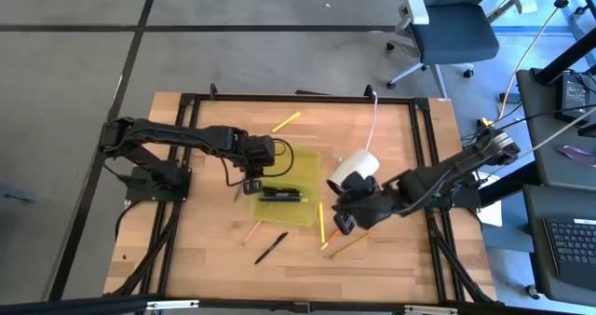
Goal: Pick & place school supplies into a supply box
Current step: Put the yellow pen into the yellow supply box
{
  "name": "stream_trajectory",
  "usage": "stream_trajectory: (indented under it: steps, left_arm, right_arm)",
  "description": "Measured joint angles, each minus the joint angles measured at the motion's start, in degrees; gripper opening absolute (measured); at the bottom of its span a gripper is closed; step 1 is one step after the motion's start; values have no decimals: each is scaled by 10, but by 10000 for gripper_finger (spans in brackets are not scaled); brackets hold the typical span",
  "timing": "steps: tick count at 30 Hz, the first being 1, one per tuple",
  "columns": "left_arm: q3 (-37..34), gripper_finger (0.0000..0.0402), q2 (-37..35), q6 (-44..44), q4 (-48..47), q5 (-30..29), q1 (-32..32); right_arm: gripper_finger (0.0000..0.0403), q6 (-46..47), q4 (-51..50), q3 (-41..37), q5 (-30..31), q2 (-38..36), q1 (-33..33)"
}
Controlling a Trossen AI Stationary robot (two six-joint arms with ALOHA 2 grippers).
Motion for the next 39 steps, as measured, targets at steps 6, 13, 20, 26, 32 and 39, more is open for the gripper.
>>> stream_trajectory:
  steps: [6, 13, 20, 26, 32, 39]
  left_arm:
    - [0, 58, -11, 17, -9, -1, 14]
    - [0, 53, -13, 20, -22, -1, 17]
    - [0, 55, -13, 21, -25, -1, 17]
    - [0, 53, -13, 19, -30, 0, 17]
    - [0, 50, -13, 7, -51, 4, 17]
    - [-6, 56, -39, -16, -81, 4, 17]
  right_arm:
    - [122, 89, 0, 24, -64, 77, 23]
    - [121, 166, 1, 23, -57, 158, 29]
    - [121, 171, 10, 23, -32, 223, 29]
    - [141, 201, 27, 22, -24, 260, 19]
    - [214, 215, 35, 22, 28, 278, 11]
    - [251, 228, 44, 22, 31, 296, 4]
